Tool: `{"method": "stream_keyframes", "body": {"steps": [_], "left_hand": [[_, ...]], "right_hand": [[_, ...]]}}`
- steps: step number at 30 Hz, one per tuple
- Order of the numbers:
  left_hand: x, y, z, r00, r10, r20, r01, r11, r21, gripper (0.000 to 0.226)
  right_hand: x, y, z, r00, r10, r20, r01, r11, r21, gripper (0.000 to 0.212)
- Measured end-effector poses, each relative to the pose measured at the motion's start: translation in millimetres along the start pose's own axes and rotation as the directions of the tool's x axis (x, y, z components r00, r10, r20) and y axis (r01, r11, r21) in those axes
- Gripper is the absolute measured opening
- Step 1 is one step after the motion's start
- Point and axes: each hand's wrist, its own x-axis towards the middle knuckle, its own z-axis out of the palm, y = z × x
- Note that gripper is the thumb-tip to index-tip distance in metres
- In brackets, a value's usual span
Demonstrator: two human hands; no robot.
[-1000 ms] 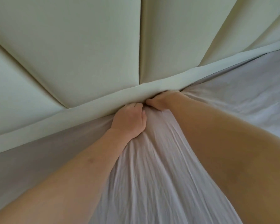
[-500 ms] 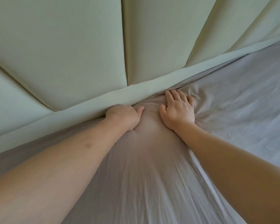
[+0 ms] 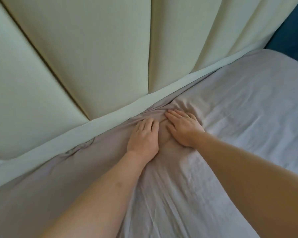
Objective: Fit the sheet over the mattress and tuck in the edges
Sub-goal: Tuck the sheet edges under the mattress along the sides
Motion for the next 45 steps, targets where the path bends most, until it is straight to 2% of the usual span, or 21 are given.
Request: {"method": "stream_keyframes", "body": {"steps": [3,6,11,14,16,22,25,27,30,31,33,37,39,41,42,44,45], "left_hand": [[29,13,8,0.998,0.032,-0.048,-0.032,0.999,-0.001,0.057],[58,23,22,0.989,0.005,-0.147,0.002,0.999,0.042,0.042],[76,26,37,0.977,-0.012,-0.211,0.026,0.998,0.065,0.028],[80,25,40,0.970,-0.035,-0.240,0.050,0.997,0.060,0.024],[83,24,43,0.974,-0.038,-0.223,0.052,0.997,0.055,0.024],[97,21,39,0.994,-0.091,0.054,0.093,0.995,-0.041,0.050],[119,22,28,0.961,-0.179,0.212,0.201,0.976,-0.087,0.042],[137,19,22,0.910,-0.221,0.351,0.292,0.942,-0.163,0.036],[149,8,23,0.833,-0.241,0.499,0.454,0.812,-0.366,0.010],[150,5,25,0.823,-0.252,0.509,0.490,0.768,-0.412,0.013],[150,1,35,0.850,-0.269,0.452,0.479,0.751,-0.454,0.020],[141,4,49,0.888,-0.327,0.322,0.428,0.845,-0.320,0.032],[137,8,48,0.913,-0.312,0.264,0.378,0.891,-0.253,0.035],[138,9,48,0.917,-0.283,0.282,0.350,0.910,-0.223,0.046],[138,8,49,0.909,-0.278,0.310,0.348,0.917,-0.197,0.052],[144,8,49,0.902,-0.273,0.336,0.340,0.926,-0.161,0.056],[142,9,50,0.904,-0.280,0.324,0.344,0.925,-0.161,0.053]], "right_hand": [[0,27,12,0.998,-0.003,-0.063,-0.001,0.998,-0.060,0.068],[29,31,12,0.978,-0.067,-0.198,0.047,0.993,-0.106,0.075],[64,38,13,0.912,-0.253,-0.322,0.214,0.965,-0.153,0.057],[72,35,12,0.878,-0.296,-0.376,0.257,0.955,-0.150,0.050],[75,37,12,0.885,-0.293,-0.362,0.255,0.955,-0.149,0.050],[86,37,8,0.960,-0.208,-0.185,0.172,0.966,-0.193,0.057],[108,36,-8,0.980,-0.198,0.028,0.198,0.944,-0.264,0.056],[124,33,-23,0.973,-0.116,0.201,0.171,0.945,-0.280,0.051],[144,28,-32,0.924,-0.013,0.383,0.091,0.978,-0.186,0.051],[149,28,-30,0.909,-0.019,0.417,0.103,0.978,-0.180,0.052],[162,31,-23,0.895,-0.059,0.442,0.161,0.967,-0.197,0.054],[167,34,-16,0.873,-0.067,0.483,0.158,0.976,-0.150,0.052],[155,39,-16,0.923,-0.112,0.368,0.172,0.976,-0.135,0.048],[135,48,-13,0.977,-0.169,0.127,0.177,0.982,-0.059,0.043],[122,54,-9,0.980,-0.198,-0.023,0.197,0.980,-0.031,0.039],[102,81,-5,0.929,-0.228,-0.292,0.223,0.973,-0.054,0.036],[94,98,-6,0.920,-0.180,-0.349,0.165,0.984,-0.072,0.040]]}}
